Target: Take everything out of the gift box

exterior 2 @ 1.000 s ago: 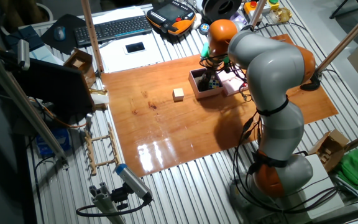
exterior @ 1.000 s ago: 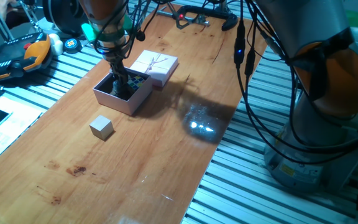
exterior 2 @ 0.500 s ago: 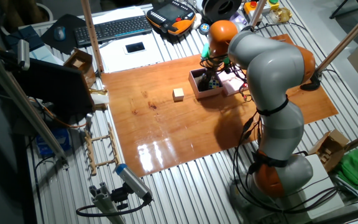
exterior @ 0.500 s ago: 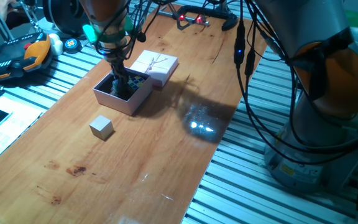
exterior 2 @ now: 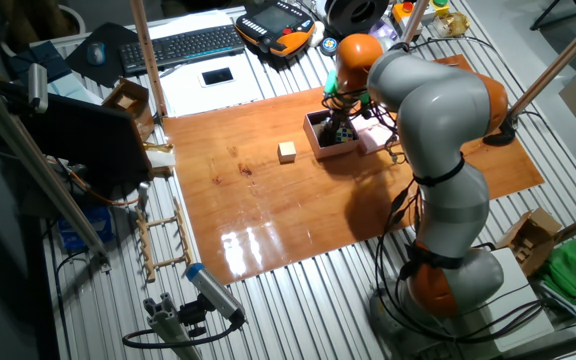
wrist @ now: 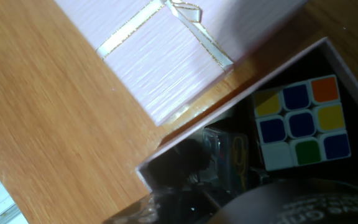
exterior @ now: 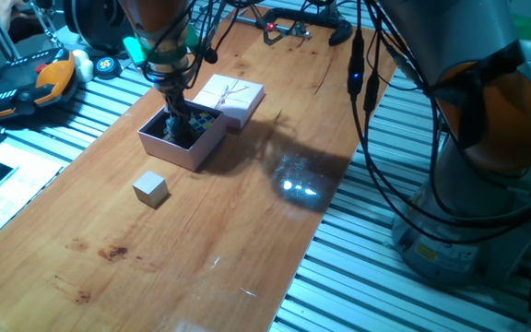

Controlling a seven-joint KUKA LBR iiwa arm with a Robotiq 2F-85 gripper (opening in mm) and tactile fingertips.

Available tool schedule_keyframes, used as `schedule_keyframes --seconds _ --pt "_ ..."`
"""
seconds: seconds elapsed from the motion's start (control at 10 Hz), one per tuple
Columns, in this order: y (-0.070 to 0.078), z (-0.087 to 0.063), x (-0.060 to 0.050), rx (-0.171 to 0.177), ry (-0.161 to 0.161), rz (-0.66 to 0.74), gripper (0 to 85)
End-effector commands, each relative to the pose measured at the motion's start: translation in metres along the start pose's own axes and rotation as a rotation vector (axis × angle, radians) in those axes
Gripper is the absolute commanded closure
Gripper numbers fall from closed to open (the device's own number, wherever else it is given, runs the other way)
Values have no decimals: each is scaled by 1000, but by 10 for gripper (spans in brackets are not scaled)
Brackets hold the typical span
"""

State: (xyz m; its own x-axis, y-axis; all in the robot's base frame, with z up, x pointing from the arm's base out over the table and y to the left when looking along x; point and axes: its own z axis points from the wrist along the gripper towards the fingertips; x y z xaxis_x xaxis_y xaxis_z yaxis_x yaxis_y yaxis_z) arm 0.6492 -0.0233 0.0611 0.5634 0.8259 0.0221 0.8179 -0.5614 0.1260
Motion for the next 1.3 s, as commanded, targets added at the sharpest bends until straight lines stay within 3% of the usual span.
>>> schedule_keyframes --seconds 0.0,0.3,0.6,1.2 --pt "0 -2 0 0 1 1 713" --pt "-3 -13 -1 -13 9 4 840" --pt "-7 -27 0 -4 6 -16 840" --pt "-15 -81 17 26 -16 -99 840"
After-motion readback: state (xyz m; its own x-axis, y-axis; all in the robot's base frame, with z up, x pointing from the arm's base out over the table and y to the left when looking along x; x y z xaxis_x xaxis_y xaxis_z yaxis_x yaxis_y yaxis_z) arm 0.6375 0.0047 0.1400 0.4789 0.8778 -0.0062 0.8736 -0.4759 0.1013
